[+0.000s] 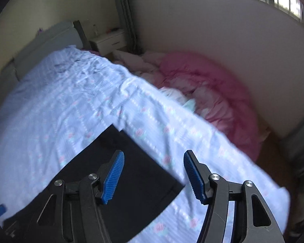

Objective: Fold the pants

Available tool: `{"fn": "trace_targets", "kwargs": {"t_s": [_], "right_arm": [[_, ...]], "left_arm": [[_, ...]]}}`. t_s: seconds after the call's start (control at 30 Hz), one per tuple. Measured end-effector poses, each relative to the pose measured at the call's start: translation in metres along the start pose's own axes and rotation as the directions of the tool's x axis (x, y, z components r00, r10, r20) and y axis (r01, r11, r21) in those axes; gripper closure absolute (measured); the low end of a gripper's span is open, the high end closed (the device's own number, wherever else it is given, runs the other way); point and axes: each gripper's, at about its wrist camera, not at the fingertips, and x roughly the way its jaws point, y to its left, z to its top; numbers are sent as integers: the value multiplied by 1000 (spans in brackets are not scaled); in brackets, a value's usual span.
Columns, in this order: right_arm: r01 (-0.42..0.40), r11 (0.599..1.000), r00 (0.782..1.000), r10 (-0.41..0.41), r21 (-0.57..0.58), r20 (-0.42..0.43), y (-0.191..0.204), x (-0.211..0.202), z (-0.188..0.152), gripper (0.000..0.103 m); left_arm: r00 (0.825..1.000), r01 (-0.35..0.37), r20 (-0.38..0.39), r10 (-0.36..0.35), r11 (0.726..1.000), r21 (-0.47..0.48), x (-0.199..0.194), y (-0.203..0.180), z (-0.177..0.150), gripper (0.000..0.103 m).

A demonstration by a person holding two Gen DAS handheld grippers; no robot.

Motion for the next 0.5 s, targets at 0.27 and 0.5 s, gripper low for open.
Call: {"fn": "trace_targets", "kwargs": {"t_s": [0.27, 0.5], "right_arm": [[-67, 998, 989, 63, -19, -133, -11, 46, -44, 60], [-79, 996, 970, 88, 50, -228, -16, 92, -53, 60]], "left_arm": [[997, -23, -76, 26, 999, 31, 45, -48, 7, 19], [995, 41, -84, -44, 999, -28, 40, -56, 4, 19]]}}
